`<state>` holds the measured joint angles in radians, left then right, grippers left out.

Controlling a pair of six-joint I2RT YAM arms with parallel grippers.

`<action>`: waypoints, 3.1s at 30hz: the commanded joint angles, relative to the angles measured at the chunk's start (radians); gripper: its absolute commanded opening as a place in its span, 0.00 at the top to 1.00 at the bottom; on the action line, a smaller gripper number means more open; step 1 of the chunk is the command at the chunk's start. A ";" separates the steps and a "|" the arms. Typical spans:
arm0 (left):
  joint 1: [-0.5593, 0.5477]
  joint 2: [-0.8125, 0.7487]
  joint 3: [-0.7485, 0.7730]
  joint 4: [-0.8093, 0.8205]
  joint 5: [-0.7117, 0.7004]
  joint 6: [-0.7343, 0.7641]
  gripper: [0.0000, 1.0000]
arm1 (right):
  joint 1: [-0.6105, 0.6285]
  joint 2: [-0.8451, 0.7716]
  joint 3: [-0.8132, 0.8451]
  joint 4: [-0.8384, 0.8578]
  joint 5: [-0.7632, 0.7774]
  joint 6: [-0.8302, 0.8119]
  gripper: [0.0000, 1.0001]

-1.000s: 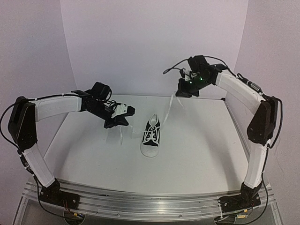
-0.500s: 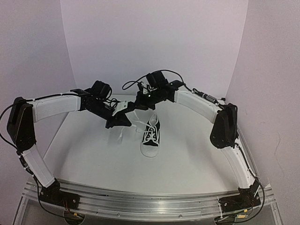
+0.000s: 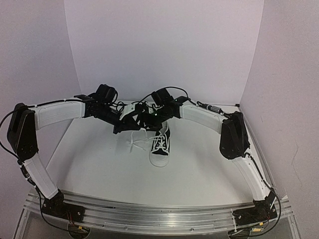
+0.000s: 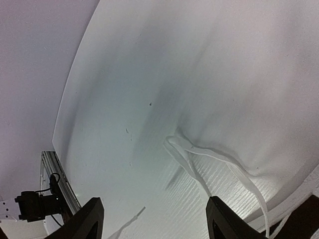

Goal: Tie the shoes

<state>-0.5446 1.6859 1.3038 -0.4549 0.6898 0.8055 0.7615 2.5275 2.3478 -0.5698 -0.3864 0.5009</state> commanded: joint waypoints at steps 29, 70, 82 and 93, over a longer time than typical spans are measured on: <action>0.139 0.161 0.013 0.334 -0.286 -0.056 1.00 | 0.154 -0.154 -0.524 0.640 0.224 -0.546 0.44; 0.115 0.136 -0.045 0.142 -0.132 0.017 1.00 | 0.127 -0.359 -0.608 0.316 -0.106 -0.386 1.00; 0.054 0.131 -0.100 0.010 0.006 0.163 1.00 | 0.007 -0.588 -0.900 0.330 -0.243 -0.252 1.00; 0.037 0.159 -0.091 -0.107 0.002 0.422 0.28 | -0.044 -0.644 -1.028 0.386 -0.224 -0.176 1.00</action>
<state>-0.5106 1.8404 1.1631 -0.4761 0.6676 1.0899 0.7158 1.9513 1.3298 -0.2259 -0.5847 0.2933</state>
